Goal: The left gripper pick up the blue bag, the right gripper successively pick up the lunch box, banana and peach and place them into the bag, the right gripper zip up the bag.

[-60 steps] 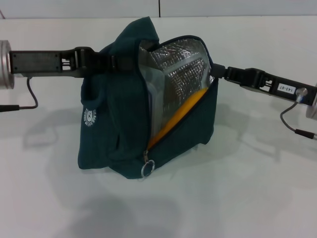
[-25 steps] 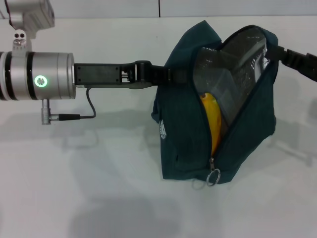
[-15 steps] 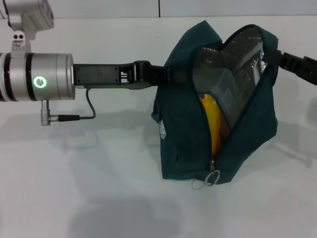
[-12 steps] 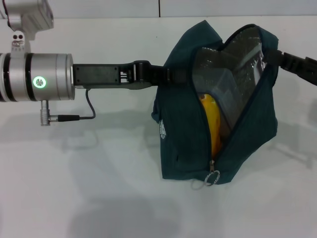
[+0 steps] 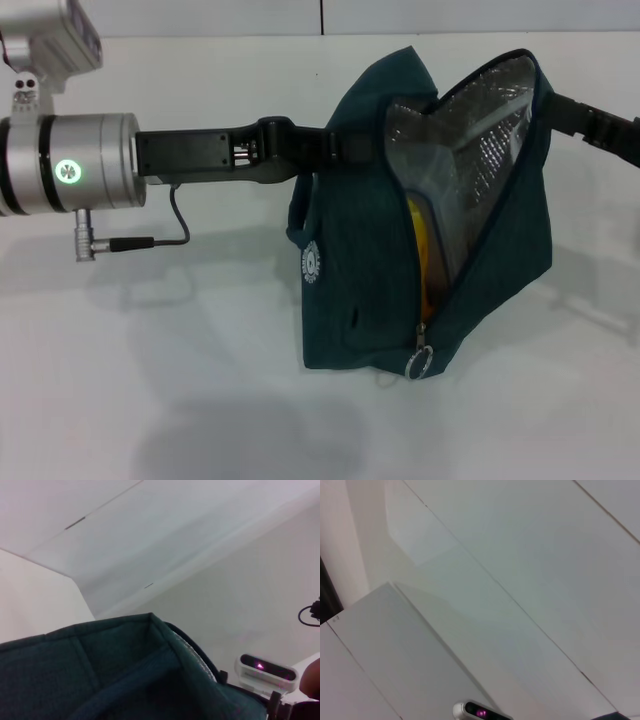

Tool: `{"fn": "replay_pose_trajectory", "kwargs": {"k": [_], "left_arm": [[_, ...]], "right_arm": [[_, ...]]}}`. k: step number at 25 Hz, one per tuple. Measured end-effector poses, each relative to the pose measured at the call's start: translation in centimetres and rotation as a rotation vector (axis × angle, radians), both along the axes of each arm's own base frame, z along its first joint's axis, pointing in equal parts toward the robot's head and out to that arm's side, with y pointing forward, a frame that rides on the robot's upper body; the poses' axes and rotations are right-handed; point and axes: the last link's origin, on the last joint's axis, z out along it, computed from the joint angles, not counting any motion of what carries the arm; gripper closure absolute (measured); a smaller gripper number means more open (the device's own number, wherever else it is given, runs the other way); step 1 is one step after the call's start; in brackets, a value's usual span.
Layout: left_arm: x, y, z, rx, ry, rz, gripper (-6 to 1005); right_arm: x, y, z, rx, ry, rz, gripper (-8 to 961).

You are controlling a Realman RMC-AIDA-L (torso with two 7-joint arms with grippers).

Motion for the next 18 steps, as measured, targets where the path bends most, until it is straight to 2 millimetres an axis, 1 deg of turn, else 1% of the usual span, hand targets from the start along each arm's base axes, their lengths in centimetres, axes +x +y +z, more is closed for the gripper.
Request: {"fn": "replay_pose_trajectory", "kwargs": {"k": [4, 12, 15, 18], "left_arm": [[-0.1, -0.1, -0.1, -0.002, 0.000, 0.002, 947], [-0.5, -0.2, 0.0, 0.005, 0.003, 0.017, 947], [-0.7, -0.2, 0.0, 0.011, 0.004, 0.021, 946], [-1.1, -0.3, 0.1, 0.020, 0.006, 0.031, 946]], "right_arm": [[0.0, -0.1, 0.1, -0.001, 0.001, 0.004, 396], [0.3, -0.5, 0.3, -0.005, 0.003, 0.010, 210], [0.3, -0.8, 0.4, -0.005, 0.007, 0.027, 213], [0.1, -1.6, 0.6, 0.003, 0.013, 0.089, 215]]}}
